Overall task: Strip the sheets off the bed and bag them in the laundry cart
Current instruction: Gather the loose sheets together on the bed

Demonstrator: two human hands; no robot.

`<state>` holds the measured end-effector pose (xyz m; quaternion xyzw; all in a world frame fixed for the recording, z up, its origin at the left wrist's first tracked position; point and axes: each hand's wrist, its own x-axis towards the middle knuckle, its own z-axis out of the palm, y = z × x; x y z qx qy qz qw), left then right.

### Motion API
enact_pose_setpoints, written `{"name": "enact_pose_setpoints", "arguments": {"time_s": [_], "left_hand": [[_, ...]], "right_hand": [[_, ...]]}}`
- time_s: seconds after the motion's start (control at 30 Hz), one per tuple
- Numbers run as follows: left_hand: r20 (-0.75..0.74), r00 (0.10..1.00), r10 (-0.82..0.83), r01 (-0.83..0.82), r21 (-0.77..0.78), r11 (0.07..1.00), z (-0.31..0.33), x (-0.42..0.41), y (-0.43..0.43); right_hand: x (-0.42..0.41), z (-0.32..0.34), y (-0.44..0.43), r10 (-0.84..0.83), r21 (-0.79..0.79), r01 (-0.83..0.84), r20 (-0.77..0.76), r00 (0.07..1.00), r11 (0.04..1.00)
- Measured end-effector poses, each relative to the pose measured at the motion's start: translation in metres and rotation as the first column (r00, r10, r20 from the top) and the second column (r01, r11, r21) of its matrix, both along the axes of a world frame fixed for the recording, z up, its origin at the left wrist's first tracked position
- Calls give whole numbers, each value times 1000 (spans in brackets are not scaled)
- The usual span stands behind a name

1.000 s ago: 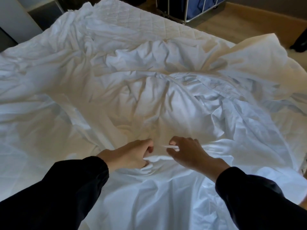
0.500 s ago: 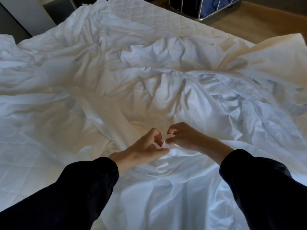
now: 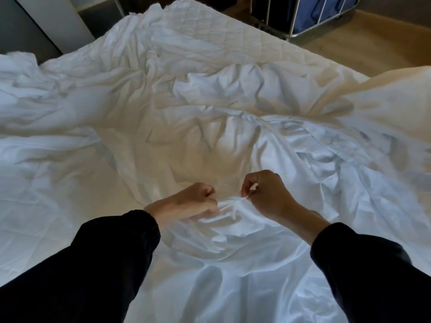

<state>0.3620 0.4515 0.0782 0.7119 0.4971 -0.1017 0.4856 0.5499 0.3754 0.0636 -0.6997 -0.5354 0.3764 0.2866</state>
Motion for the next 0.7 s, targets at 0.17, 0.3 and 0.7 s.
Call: {"name": "enact_pose_setpoints", "arguments": {"time_s": [0.17,0.3,0.7], "left_hand": [[-34,994,-104,109,240,965,-12,-8,6],[-97,967,-236,254,462,850,-25,-8,-7],[53,993,-107,63,525,849,-28,-2,7]], "right_hand": [[3,1,9,124,-51,-126,-41,991,991],[-2,5,12,182,-9,-184,-92,979,983],[7,3,16,7,103,-41,307,952,994]]}}
